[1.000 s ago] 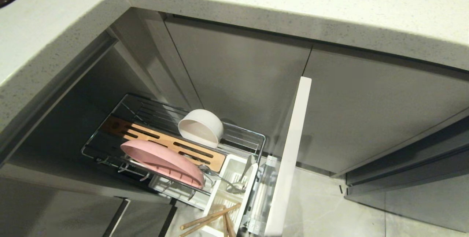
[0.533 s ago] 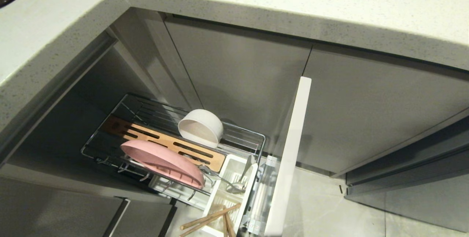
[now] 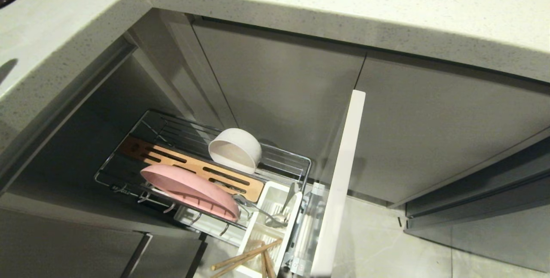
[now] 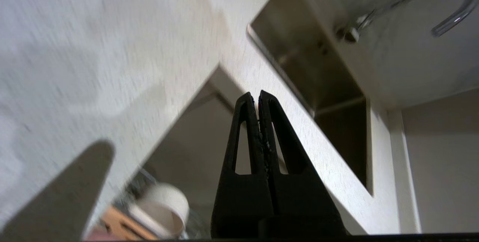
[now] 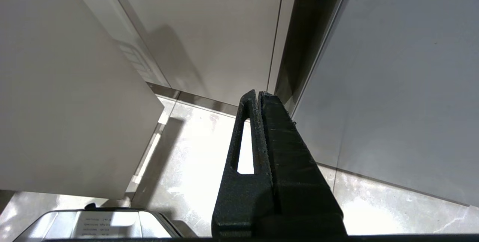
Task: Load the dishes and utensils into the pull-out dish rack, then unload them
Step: Take the plate out of the cupboard
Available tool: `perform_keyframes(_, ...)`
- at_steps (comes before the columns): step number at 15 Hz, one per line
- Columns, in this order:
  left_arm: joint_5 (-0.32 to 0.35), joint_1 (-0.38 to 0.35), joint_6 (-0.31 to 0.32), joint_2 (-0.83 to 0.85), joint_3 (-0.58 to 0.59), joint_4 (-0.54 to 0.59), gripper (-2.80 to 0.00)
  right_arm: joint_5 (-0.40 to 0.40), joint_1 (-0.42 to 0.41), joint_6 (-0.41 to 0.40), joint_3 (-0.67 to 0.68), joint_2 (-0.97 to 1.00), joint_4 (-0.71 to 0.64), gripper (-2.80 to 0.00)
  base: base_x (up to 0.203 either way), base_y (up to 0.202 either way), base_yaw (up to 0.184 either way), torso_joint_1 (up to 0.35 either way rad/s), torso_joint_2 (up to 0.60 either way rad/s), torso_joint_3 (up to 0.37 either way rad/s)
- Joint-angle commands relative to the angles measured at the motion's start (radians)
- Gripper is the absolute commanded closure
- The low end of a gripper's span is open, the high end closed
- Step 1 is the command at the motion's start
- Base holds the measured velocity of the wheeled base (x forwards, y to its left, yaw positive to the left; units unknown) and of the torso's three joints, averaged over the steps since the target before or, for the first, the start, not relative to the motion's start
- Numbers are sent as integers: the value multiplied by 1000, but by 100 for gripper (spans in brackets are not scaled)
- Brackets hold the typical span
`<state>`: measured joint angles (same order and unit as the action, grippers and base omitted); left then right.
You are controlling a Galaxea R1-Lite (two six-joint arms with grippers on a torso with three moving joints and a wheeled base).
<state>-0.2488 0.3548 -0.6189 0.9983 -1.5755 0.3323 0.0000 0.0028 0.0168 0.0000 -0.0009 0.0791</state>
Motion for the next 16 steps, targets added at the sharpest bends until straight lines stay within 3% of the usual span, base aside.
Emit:
perform_keyframes(1,-40,113,-72,47,-6,77,0,0,0,0,26,1,1,0,0,0,0,0,0,0)
perform_keyframes(4,-64,146,-152,54,-4,182,0,0,0,0,26,1,1,0,0,0,0,0,0,0)
perform_keyframes(7,-87,176,-177,58,-6,198,0,0,0,0,27,1,1,0,0,0,0,0,0,0)
perform_keyframes(9,-161,227,-185,79,-7,209,0,0,0,0,26,1,1,0,0,0,0,0,0,0)
perform_keyframes(12,-325,346,-278,154,-29,314,0,0,0,0,26,1,1,0,0,0,0,0,0,0)
perform_keyframes(16,-354,397,-348,186,-49,404,0,0,0,0,28,1,1,0,0,0,0,0,0,0)
